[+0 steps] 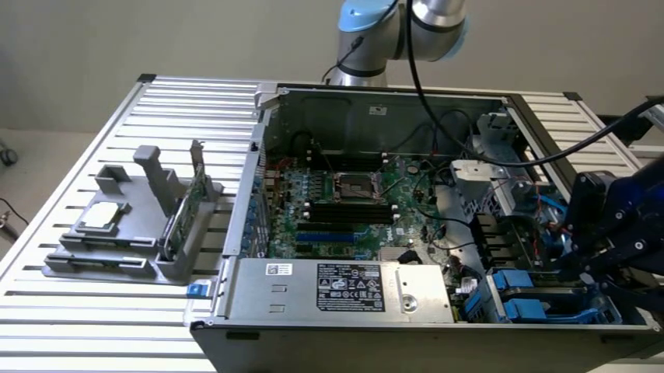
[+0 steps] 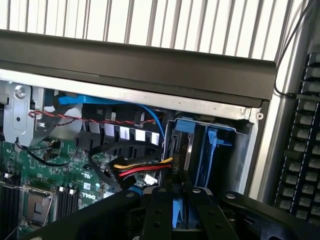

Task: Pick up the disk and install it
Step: 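Insert the first disk wire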

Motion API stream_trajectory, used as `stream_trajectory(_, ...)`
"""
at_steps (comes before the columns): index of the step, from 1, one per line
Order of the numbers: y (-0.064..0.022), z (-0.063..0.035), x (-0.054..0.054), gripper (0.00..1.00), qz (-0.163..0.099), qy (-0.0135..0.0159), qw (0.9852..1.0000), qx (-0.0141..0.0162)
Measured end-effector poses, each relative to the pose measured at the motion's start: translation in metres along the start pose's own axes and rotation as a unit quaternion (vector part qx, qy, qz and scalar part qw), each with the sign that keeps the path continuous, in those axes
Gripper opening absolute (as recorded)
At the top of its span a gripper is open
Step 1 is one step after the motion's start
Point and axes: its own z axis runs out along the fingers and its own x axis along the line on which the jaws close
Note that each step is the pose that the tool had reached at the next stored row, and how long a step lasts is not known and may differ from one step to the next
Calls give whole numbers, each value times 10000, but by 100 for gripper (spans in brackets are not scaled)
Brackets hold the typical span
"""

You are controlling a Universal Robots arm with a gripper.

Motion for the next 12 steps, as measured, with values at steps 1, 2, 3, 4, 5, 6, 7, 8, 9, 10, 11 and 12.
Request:
stream_trajectory(1, 1, 3, 10, 17, 9, -8, 10000, -3)
stream_trajectory(2, 3, 5, 21, 17, 18, -15, 10000, -5)
stream_trajectory(3, 4, 8, 31, 17, 27, -22, 10000, -8)
stream_trajectory(4, 6, 11, 42, 17, 37, -28, 10000, -10)
stream_trajectory(5, 8, 14, 51, 17, 47, -34, 10000, -13)
stream_trajectory(6, 9, 17, 61, 17, 58, -40, 10000, -16)
stream_trajectory(7, 11, 21, 72, 17, 70, -45, 10000, -19)
stream_trajectory(8, 13, 25, 81, 17, 82, -50, 10000, -21)
stream_trajectory(9, 16, 29, 88, 17, 93, -54, 9999, -23)
stream_trajectory(10, 19, 32, 94, 17, 104, -59, 9999, -25)
stream_trajectory(11, 23, 36, 99, 17, 115, -62, 9999, -28)
stream_trajectory(12, 28, 40, 103, 17, 127, -64, 9999, -30)
